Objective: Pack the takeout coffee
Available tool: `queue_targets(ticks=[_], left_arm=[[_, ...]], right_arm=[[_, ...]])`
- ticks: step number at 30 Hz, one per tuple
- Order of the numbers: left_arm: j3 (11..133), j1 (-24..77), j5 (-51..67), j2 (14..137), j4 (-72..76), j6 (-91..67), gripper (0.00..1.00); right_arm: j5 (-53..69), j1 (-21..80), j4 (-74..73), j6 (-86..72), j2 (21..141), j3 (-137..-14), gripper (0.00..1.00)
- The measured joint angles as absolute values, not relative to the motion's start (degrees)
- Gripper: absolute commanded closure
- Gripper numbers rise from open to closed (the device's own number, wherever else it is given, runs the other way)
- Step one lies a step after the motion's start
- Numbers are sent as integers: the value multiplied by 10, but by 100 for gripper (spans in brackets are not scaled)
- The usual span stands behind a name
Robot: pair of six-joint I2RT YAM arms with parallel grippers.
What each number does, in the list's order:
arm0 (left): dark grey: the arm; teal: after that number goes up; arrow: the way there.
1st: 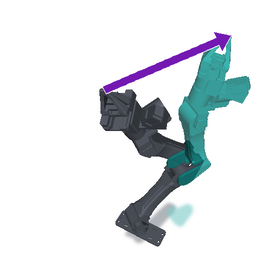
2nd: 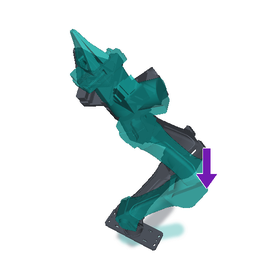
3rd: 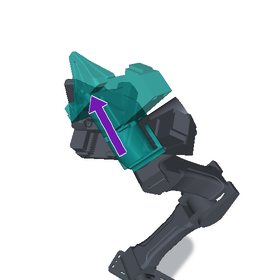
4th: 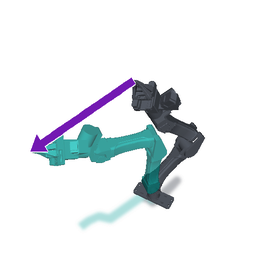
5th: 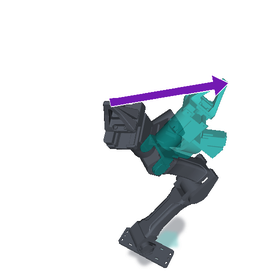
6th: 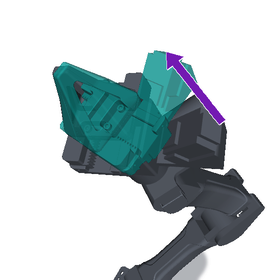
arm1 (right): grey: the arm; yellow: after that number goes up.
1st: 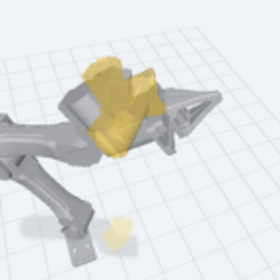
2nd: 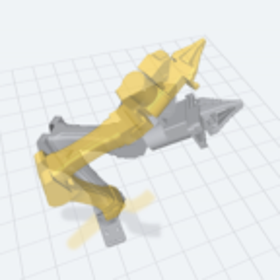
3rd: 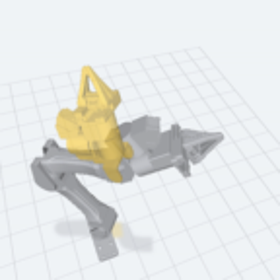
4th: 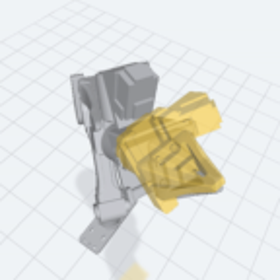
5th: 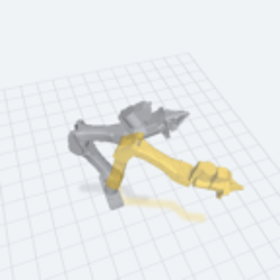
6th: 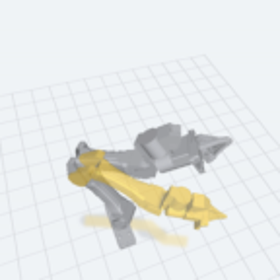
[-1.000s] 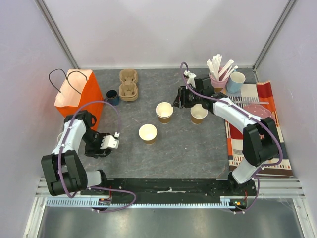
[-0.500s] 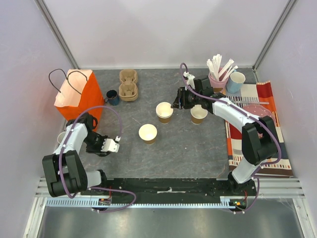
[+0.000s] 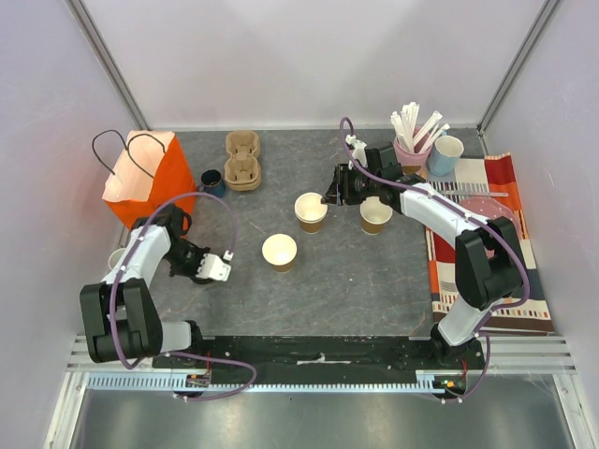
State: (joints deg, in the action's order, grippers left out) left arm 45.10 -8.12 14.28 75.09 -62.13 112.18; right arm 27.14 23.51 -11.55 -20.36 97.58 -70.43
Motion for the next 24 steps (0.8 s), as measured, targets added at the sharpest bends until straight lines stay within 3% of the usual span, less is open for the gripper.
queue_targets(ticks=[10,16,24], left_arm=[[567,39,201,831,-618,1072,98],[704,58,254,886,-620,921,98],[799,57,356,891,-616,705,98]], right_arm=[[272,235,-115,-204,976,-707,50],[271,235,-117,-204,976,-714,49],[305,235,-82,-206,975,-761,35]])
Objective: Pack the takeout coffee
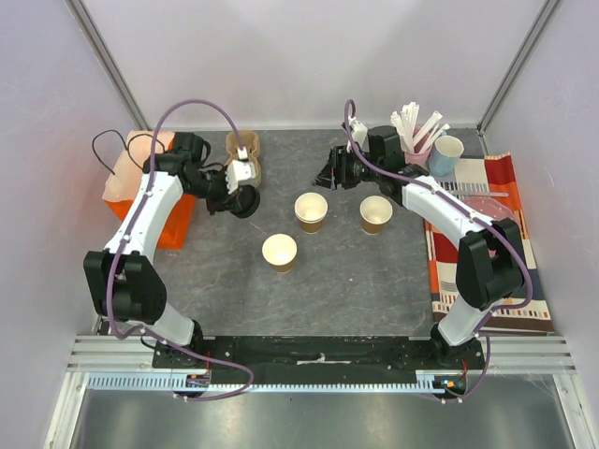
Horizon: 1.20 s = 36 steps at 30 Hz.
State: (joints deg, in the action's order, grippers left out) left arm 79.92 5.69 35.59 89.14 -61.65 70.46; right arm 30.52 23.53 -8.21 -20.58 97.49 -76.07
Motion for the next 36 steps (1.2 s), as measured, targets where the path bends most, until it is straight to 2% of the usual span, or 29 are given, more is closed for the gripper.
queue_targets(ticks=[3,7,11,18,21,28,33,36], left_arm=[[830,57,420,890,-604,599,98],[839,57,489,874,-559,465,98],[839,57,544,850,-509,359,98],[834,59,592,813,-416,234,98],[830,62,599,810,-392,205,98],[826,75,604,810,-359,168,98],[825,76,607,810,-353,159,98],[825,77,607,810,-351,158,98]], right_arm=[[341,241,-44,-205,973,-760,26],[423,263,53,-215,962,-743,25],[505,283,216,-282,951,-692,28],[568,284,414,-408,976,-681,28],[577,291,454,-438,988,-683,32],[586,308,495,-479,1024,-700,47],[586,308,522,-504,1039,-706,65],[586,306,527,-513,1046,-709,70]])
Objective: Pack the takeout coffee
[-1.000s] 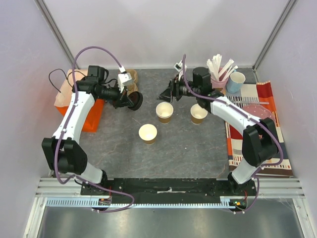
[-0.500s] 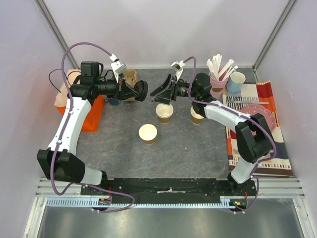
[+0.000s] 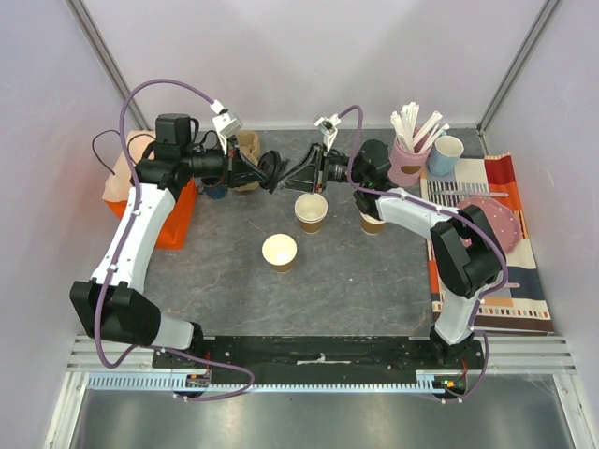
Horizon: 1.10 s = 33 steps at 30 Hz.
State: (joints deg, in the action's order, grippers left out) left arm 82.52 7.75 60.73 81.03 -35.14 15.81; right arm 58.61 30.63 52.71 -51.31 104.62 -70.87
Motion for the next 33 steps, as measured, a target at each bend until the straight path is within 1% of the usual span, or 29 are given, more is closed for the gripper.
queue_targets(ticks=[4,6,7,8,13,17,20,26,33], left_arm=[[823,81,607,810,-349,158,98],[821,81,607,809,-348,158,98],[821,83,607,809,-348,158,98],[820,84,607,809,-347,158,98],[811,87,605,806,-343,158,98],[806,87,602,806,-342,158,98],[803,87,599,806,-343,159,98],[802,88,595,806,-347,159,98],[802,90,587,806,-362,170,98]], right_arm=[[586,307,529,-519,1050,-713,70],[586,306,530,-520,1051,-715,72],[586,306,531,-521,1051,-717,73],[586,306,531,-522,1051,-719,77],[584,306,517,-513,1051,-722,85],[585,306,501,-500,1051,-722,94],[585,306,484,-484,1050,-721,98],[576,305,437,-445,1029,-704,100],[566,289,325,-374,1017,-680,100]])
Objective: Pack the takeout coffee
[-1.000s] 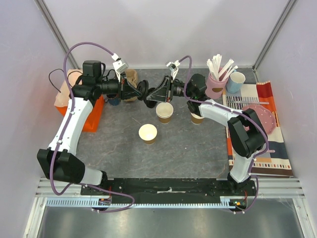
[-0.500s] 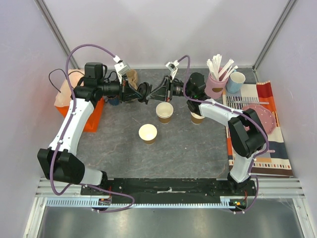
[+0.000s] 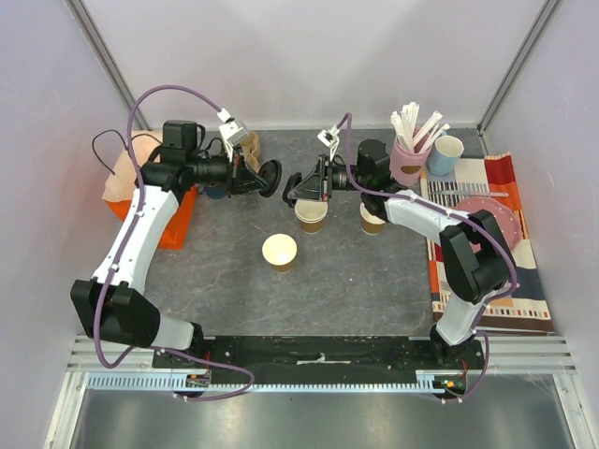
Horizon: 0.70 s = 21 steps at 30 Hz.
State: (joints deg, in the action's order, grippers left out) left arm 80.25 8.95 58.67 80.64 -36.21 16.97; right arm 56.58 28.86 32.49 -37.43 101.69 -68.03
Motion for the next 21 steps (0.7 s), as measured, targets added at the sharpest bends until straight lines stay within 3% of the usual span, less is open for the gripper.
queue_targets(ticks=[11,21], left_arm=[[827,264,392,848,-587,380,98],[817,335,273,870,-636,446,98]], right_arm=[[525,223,104,-227,920,-675,100],[486,166,14,-158,827,-643,100]])
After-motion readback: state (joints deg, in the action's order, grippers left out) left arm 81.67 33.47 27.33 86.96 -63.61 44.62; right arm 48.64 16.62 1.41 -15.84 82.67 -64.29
